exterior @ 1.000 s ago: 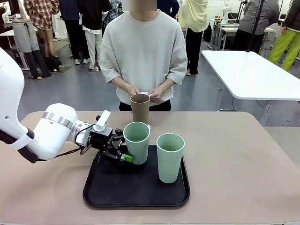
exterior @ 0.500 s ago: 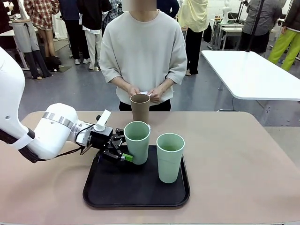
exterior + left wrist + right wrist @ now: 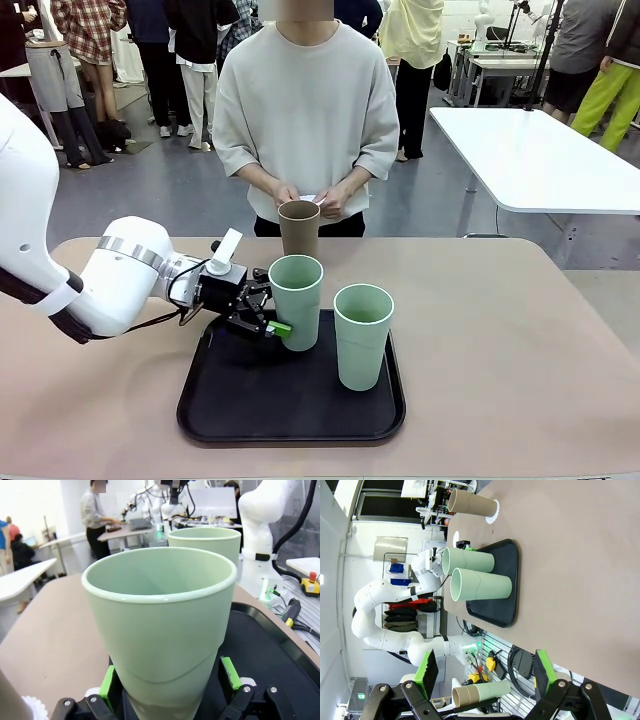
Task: Place coasters on the table and set cups on them.
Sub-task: Take one Reusable plastic cup from the Flat Tray and place it on a coaster set by the human.
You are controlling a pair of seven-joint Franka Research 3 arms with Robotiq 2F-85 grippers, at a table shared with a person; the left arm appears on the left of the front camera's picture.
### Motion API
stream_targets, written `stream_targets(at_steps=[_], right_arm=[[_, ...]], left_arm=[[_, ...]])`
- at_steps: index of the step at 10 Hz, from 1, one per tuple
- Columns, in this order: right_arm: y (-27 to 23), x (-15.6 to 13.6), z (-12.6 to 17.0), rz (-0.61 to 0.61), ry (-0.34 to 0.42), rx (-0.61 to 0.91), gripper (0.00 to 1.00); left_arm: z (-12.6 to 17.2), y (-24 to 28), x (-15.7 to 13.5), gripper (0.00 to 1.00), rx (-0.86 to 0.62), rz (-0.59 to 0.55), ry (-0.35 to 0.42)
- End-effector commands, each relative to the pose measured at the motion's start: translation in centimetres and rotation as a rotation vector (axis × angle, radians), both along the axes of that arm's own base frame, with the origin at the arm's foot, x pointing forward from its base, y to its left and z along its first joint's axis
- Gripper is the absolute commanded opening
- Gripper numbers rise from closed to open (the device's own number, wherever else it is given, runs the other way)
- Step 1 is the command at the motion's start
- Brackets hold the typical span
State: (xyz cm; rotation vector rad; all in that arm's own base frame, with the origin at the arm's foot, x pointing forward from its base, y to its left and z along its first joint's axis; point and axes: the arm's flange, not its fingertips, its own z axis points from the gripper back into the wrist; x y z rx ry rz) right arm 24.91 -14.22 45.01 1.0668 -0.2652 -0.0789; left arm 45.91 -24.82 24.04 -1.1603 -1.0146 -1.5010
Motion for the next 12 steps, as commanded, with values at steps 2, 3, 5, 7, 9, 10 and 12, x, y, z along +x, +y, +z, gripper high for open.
stream_targets(at_steps=[2,3,5,7,9,10,12], right_arm=[[0.0,0.1,0.0,0.002,-0.013,0.015,1.0],[0.0,0.1,0.0,0.002,-0.013,0.015,1.0],[0.0,0.1,0.0,0.002,-0.013,0.015,1.0],[0.0,0.1,0.0,0.002,-0.013,0.015,1.0],[0.0,0.1,0.0,0.002,-0.013,0.015,1.0],[0.0,0.1,0.0,0.002,-0.013,0.015,1.0],[0.0,0.1,0.0,0.002,-0.013,0.015,1.0]], left_arm=[[-1.1,-1.4,-0.1,1.0,-0.019,-0.003,-0.026],[-1.2,-1.5,0.0,1.0,-0.02,-0.004,-0.024],[-1.4,-1.6,0.1,1.0,-0.025,-0.008,-0.026],[-1.6,-1.9,0.2,1.0,-0.027,-0.01,-0.024],[-1.9,-2.5,0.3,1.0,-0.031,-0.009,-0.017],[-2.0,-2.8,0.3,1.0,-0.036,-0.009,-0.011],[-2.1,-2.9,0.5,0.88,-0.052,-0.002,0.003]])
